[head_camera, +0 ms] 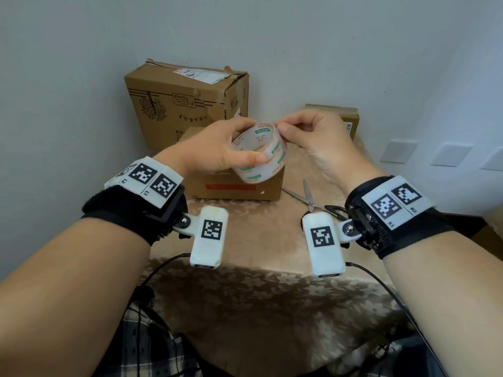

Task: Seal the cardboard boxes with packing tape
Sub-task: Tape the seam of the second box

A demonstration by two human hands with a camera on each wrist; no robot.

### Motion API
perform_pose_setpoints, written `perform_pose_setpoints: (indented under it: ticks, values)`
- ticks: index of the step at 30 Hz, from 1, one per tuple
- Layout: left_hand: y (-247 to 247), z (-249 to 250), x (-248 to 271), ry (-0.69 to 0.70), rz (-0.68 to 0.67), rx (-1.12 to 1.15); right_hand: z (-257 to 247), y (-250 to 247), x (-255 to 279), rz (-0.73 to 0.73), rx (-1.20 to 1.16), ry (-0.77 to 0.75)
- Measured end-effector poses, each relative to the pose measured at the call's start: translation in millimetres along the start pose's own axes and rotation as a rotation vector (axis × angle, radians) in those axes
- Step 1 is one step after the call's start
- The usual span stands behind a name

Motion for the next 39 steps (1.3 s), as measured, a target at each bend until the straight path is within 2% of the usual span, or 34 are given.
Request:
perform_pose_setpoints:
  ticks: [3, 9, 11, 13, 17, 21, 23, 30, 36, 39]
  values:
    - [1.9, 1.9, 1.1, -0.014, -0.038, 0.009, -1.4, -0.6, 0.9, -0.030, 0.039, -0.005]
    - [2.3, -5.8, -4.5, -0.032, -0.039, -0.017, -3.4, 9.9, 1.2, -0.116, 0.487, -0.067]
    - [1.7, -7.5, -5.0, -0.045, -0.024, -0.004, -4.8, 9.8, 0.7, -0.138, 0.563, -0.074]
    - [-1.5, -12.3, -3.3, -0.070, -0.009, -0.003, -5.0, 3.6, -1.3, -0.108, 0.476, -0.037]
    - [-10.3, -26.2, 2.5, -0.110, 0.011, -0.020, -10.0, -20.1, -8.1, 0.091, 0.086, 0.011]
    - [-12.0, -22.4, 3.9, -0.115, 0.029, 0.050, 0.6, -9.0, -0.8, -0.071, 0.180, 0.087]
    - [-9.0, -20.4, 3.2, -0.107, 0.007, 0.046, 2.4, 2.5, 3.9, -0.105, 0.199, 0.089]
    - [-5.9, -16.4, 1.1, -0.090, 0.002, 0.016, -4.7, 13.3, 6.9, -0.088, 0.190, 0.039]
    - [-6.6, -13.4, 1.2, -0.077, 0.033, 0.013, -4.8, 13.3, 6.5, 0.035, 0.162, 0.002]
    - [-6.4, -12.6, 2.2, -0.078, 0.036, 0.011, -4.9, 12.1, 7.2, 0.046, 0.167, -0.006]
Point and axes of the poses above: each hand's wrist, its own x-axis away from the middle knuckle, its own y-axis out of the palm, z = x × y, the point moved 3 cm from there along -x, towards the middle knuckle, and after that the axes turned 3 degrees about z, right-handed, at the moved point
